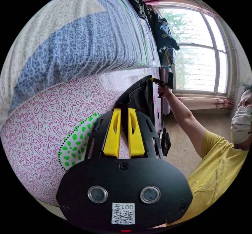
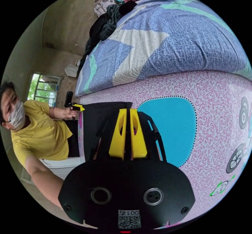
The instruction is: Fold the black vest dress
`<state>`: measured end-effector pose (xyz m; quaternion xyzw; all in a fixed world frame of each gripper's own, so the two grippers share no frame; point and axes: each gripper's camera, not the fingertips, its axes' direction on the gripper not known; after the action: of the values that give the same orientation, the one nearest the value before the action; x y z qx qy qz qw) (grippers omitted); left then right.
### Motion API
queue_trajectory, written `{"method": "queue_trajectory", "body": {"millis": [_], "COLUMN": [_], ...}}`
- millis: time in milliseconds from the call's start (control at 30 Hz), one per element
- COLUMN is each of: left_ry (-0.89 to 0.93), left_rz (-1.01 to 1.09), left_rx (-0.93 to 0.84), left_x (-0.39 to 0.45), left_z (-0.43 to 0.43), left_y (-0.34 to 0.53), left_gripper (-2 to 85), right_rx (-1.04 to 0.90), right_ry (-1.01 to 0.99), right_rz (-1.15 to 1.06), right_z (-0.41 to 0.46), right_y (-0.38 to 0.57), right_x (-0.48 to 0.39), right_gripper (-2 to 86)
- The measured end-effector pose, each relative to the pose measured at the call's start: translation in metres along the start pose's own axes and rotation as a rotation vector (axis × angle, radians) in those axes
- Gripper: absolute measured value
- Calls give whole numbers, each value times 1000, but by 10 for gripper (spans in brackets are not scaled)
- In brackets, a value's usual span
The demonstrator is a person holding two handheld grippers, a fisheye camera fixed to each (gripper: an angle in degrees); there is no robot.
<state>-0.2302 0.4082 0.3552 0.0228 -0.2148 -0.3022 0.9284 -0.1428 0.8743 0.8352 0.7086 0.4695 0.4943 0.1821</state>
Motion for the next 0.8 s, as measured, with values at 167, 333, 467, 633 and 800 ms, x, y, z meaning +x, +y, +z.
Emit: {"method": "queue_trajectory", "body": {"millis": [167, 333, 467, 633, 800], "left_ry": [-10, -6, -11, -16, -22], "left_rz": [0, 20, 53, 93, 122], "left_rx": [5, 12, 14, 15, 19], "left_x": [0, 2, 6, 13, 15], "left_z": [3, 3, 3, 3, 3], "left_y": [2, 5, 8, 11, 14], "left_gripper": [-9, -10, -9, -9, -10], "right_rx": [-23, -48, -49, -48, -54], "right_ry": [79, 121, 118, 118, 132], "right_rz": [-17, -40, -55, -75, -84], "right_z": [-1, -4, -10, -15, -19], "right_y": [-6, -12, -14, -11, -8], "right_x": [-16, -33, -45, -61, -72], "right_gripper": [11, 9, 9, 9, 9]}}
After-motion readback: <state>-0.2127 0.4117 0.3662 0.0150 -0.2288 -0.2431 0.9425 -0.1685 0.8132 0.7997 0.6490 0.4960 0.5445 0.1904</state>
